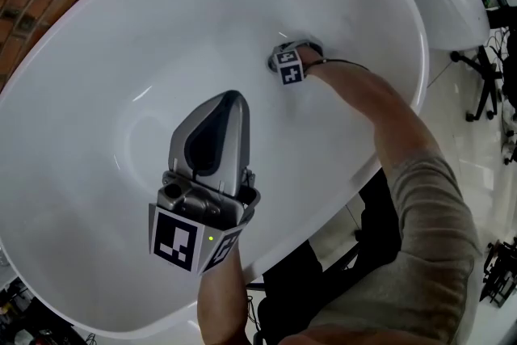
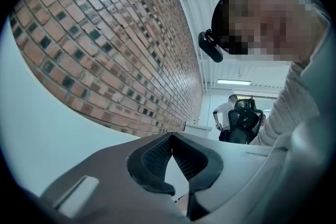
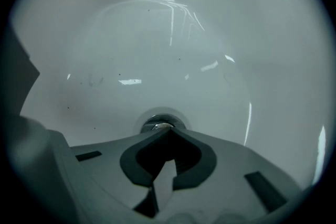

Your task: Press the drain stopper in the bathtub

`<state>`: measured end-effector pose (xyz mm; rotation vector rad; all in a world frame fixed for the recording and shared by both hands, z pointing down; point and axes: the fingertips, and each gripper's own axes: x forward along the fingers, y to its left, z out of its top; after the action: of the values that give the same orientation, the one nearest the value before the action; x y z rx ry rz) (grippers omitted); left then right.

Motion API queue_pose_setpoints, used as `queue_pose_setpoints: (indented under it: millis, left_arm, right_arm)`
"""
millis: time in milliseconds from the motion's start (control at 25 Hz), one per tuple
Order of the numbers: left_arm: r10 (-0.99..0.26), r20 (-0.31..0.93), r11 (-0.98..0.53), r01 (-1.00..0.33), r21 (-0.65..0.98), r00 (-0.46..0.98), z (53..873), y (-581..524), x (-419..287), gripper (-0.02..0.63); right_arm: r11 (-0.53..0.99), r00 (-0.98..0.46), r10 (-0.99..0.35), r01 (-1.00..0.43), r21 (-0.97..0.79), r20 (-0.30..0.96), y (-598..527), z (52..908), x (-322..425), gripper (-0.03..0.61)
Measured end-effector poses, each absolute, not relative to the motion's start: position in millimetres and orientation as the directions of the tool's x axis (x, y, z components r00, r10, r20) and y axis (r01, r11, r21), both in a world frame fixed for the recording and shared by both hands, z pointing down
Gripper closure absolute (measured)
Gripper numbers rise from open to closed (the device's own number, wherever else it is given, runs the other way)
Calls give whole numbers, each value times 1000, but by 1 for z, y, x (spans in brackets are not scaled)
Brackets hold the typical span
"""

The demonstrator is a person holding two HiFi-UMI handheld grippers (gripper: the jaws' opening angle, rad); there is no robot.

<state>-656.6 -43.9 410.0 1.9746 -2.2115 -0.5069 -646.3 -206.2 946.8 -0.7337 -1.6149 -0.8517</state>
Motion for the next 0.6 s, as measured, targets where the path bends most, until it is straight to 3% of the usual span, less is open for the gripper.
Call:
queue_pose_setpoints:
  millis: [160,280,440,600]
  left_arm:
    - [-985,-129,72,-951,300,-115,409,-46,-656,623]
    - [-985,-134,67,-955,289,-109,410,-43,-656,623]
    - [-982,-152,65,-963,260,-108,406,-44,-660,624]
    - [-977,-203,22,-983,181,-59,393,-39,-645,623]
  right_arm:
    - [562,-126,35,823,84,991,-207,913,-654,578]
    - [603,-182,98,793,87,978,-194,858,-652,578]
    - [754,-417,245,650,99,875,-180,726,-660,578]
    - [850,-704,365,519,91,609,-154,560,-640,580]
